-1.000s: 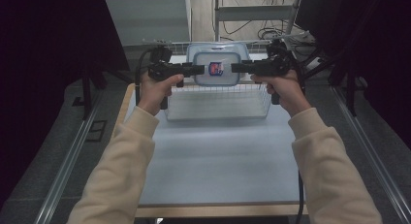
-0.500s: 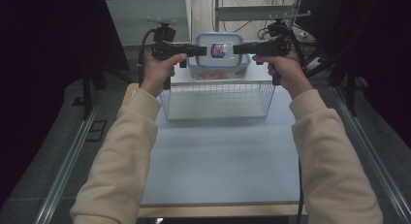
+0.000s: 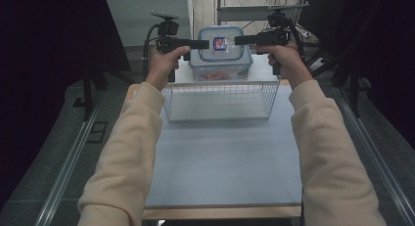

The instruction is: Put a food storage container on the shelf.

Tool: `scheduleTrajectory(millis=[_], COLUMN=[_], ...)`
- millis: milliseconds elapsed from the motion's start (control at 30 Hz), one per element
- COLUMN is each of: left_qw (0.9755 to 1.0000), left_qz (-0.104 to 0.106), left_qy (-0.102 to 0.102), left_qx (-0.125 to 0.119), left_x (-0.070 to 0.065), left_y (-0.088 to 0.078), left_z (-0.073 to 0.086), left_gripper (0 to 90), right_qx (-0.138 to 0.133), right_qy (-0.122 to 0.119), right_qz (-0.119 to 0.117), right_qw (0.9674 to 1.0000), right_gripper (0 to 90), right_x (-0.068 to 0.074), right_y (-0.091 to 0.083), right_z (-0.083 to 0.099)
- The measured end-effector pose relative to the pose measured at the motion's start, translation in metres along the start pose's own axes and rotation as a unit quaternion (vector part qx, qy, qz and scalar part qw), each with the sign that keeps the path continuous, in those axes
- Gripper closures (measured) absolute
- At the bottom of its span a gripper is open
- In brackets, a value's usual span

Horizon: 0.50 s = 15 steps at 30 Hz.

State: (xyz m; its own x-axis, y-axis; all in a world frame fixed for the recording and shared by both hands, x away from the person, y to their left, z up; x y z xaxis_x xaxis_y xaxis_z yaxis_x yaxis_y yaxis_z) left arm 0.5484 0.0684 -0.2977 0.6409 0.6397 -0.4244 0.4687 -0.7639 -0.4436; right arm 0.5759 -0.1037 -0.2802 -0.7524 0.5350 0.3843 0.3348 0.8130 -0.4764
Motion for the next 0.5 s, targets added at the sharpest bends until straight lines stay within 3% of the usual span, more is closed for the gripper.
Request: scheduleTrajectory(millis=[133,333,500], left_qw=[1.0000,0.9997,0.9985], left_qz=[-0.001,0.010,0.020], left_qy=[-0.006,-0.024,-0.050], left_qx=[0.006,-0.004,-0.007], left_x=[0.005,0.009,0.012], left_y=[0.003,0.006,0.009], left_z=[0.001,-0.003,-0.005], left_gripper=[50.2,50.9,49.6], right_qx=[0.007,0.003,0.000], right_qy=[0.011,0.032,0.053], right_qz=[-0.005,-0.010,-0.012], right_qw=[0.9999,0.9994,0.9985], right_gripper=[51.9,51.0,49.0], right_x=[-0.006,-0.013,-0.018], right_y=[0.004,0.008,0.010], right_z=[-0.001,-0.003,-0.004])
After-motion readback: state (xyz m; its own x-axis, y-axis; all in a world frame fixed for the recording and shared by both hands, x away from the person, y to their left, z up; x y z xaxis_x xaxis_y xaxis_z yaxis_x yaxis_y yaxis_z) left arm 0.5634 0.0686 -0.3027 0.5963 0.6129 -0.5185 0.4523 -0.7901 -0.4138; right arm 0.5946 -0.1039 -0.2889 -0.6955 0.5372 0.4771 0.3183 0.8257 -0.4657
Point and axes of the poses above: each handheld gripper's, and its own axes: y roughly forward along the jaws, z roughly out of its underside, x roughly to its left, the point moved 9 cm from there along y, roughly forward along the jaws, and after that the axes turned 6 degrees about x, right-handed, at the moved point
